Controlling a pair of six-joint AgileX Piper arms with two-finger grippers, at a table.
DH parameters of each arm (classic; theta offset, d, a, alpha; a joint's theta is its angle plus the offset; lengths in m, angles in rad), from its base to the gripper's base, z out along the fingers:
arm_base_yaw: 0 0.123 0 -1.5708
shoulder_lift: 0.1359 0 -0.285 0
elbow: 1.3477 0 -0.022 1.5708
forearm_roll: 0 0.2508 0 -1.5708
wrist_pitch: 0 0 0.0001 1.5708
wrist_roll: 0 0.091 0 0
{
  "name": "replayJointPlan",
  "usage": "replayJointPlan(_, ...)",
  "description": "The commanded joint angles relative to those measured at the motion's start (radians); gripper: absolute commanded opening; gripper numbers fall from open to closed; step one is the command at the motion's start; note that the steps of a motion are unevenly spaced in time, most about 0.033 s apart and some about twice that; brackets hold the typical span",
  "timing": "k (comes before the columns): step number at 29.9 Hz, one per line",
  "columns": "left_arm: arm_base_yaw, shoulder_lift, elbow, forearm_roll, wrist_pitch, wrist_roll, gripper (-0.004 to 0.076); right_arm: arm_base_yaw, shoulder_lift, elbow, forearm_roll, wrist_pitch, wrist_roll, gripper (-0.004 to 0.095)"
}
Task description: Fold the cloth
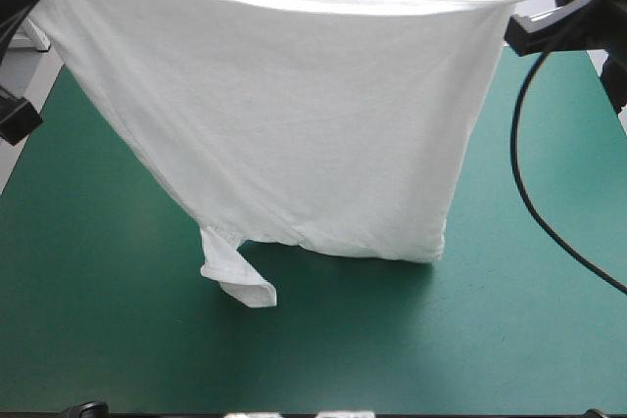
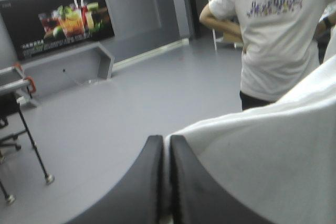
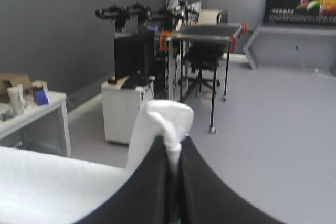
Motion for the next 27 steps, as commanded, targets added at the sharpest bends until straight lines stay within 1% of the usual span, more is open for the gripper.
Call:
replayJointPlan(1, -0.006, 0.001, -0.03, -0.026, -0.198, 0.013, -0.001, -0.006, -0.05, -0.026, -0.016, -0.186, 0.0, -0.0013)
replayJointPlan(4, -0.006, 0.001, -0.03, -0.035, -0.31, 0.04, -0.001, -0.006, -0.063, -0.026, -0.016, -0.259, 0.0, -0.0013)
replayJointPlan(7, -0.006, 0.014, -0.029, -0.01, -0.427, 0.06, -0.001, -0.006, -0.067, -0.026, -0.026, -0.356, 0.0, -0.0013)
replayJointPlan(9, -0.006, 0.018, -0.029, 0.024, -0.476, 0.06, -0.001, -0.006, -0.063, -0.028, -0.03, -0.412, 0.0, -0.0013)
replayJointPlan(11, -0.006, 0.032, -0.029, 0.043, -0.512, 0.06, -0.001, -0.006, -0.047, -0.049, -0.03, -0.437, 0.0, -0.0013)
replayJointPlan(14, -0.006, 0.048, -0.029, 0.118, -0.553, 0.047, -0.001, -0.006, -0.005, -0.123, -0.03, -0.441, 0.005, -0.0013)
replayJointPlan(16, -0.006, 0.063, -0.029, 0.202, -0.594, -0.003, -0.001, -0.006, 0.036, -0.186, -0.03, -0.441, 0.005, -0.0013)
replayJointPlan(18, -0.006, 0.084, -0.029, 0.331, -0.613, -0.101, -0.001, -0.006, 0.083, -0.245, -0.03, -0.431, 0.011, -0.0013)
replayJointPlan(21, -0.006, 0.13, -0.029, 0.577, -0.586, -0.292, -0.001, -0.006, 0.171, -0.334, -0.051, -0.402, 0.046, -0.0013)
replayJointPlan(23, -0.006, 0.163, -0.029, 0.678, -0.577, -0.346, -0.001, -0.006, 0.225, -0.388, -0.061, -0.384, 0.046, -0.0013)
replayJointPlan(25, 0.024, 0.202, -0.03, 0.777, -0.589, -0.412, -0.001, -0.006, 0.283, -0.433, -0.071, -0.382, 0.05, -0.0013)
replayJointPlan(26, 0.054, 0.219, -0.03, 0.788, -0.604, -0.444, -0.0009, -0.006, 0.305, -0.45, -0.076, -0.382, 0.05, -0.0013)
replayJointPlan(27, 0.12, 0.244, -0.03, 0.764, -0.63, -0.492, -0.001, -0.006, 0.333, -0.471, -0.089, -0.382, 0.059, -0.0013)
